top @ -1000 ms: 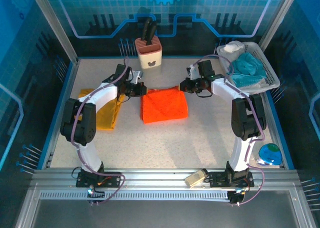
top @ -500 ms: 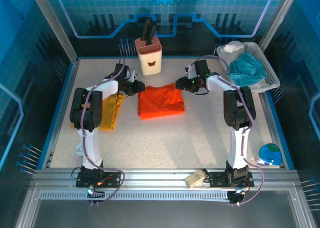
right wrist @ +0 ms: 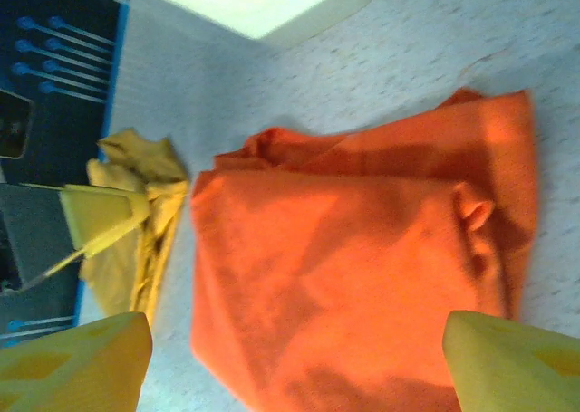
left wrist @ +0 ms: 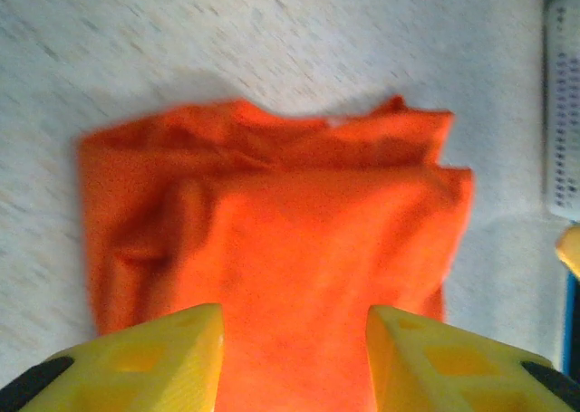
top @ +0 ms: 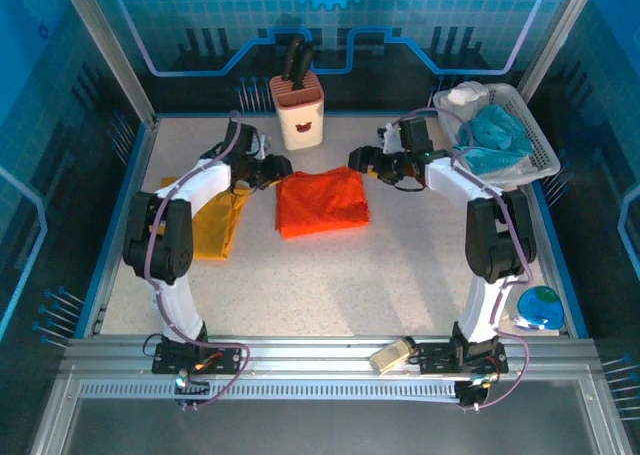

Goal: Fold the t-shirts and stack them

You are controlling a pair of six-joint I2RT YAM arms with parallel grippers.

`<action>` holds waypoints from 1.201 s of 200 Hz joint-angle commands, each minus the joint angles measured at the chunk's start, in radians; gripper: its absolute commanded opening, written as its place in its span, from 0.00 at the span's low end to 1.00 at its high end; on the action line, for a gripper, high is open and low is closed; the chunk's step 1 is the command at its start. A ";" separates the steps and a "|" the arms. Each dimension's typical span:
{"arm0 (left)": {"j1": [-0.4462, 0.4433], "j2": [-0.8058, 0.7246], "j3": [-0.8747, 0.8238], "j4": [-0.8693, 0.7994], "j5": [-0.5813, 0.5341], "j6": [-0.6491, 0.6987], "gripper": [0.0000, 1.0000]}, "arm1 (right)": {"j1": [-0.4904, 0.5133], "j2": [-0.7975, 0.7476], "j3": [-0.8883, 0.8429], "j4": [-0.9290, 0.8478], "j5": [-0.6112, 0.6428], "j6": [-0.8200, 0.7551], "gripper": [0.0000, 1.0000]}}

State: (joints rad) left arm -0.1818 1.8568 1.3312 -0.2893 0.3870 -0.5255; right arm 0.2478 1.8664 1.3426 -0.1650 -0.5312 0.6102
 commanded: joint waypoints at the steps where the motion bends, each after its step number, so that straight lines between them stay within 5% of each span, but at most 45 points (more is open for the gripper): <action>1: -0.071 -0.047 -0.092 0.078 0.020 -0.173 0.45 | 0.041 -0.023 -0.119 0.236 -0.108 0.250 0.85; 73: -0.218 0.065 -0.123 0.094 -0.099 -0.250 0.42 | 0.109 0.099 -0.295 0.609 -0.077 0.477 0.85; 182: -0.035 0.036 -0.290 0.173 0.061 -0.227 0.42 | 0.049 0.127 -0.357 0.514 -0.068 0.339 0.85; 210: 0.012 -0.068 -0.226 0.031 0.066 -0.105 0.47 | 0.044 0.095 -0.324 0.487 -0.123 0.303 0.85; 240: 0.025 -0.077 -0.088 -0.209 -0.070 0.098 0.58 | 0.045 0.049 -0.282 0.464 -0.189 0.281 0.85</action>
State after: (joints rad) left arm -0.1570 1.8183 1.1339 -0.2806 0.4133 -0.6209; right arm 0.3061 1.9686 1.0203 0.3603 -0.6655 0.9413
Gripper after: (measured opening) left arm 0.551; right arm 0.854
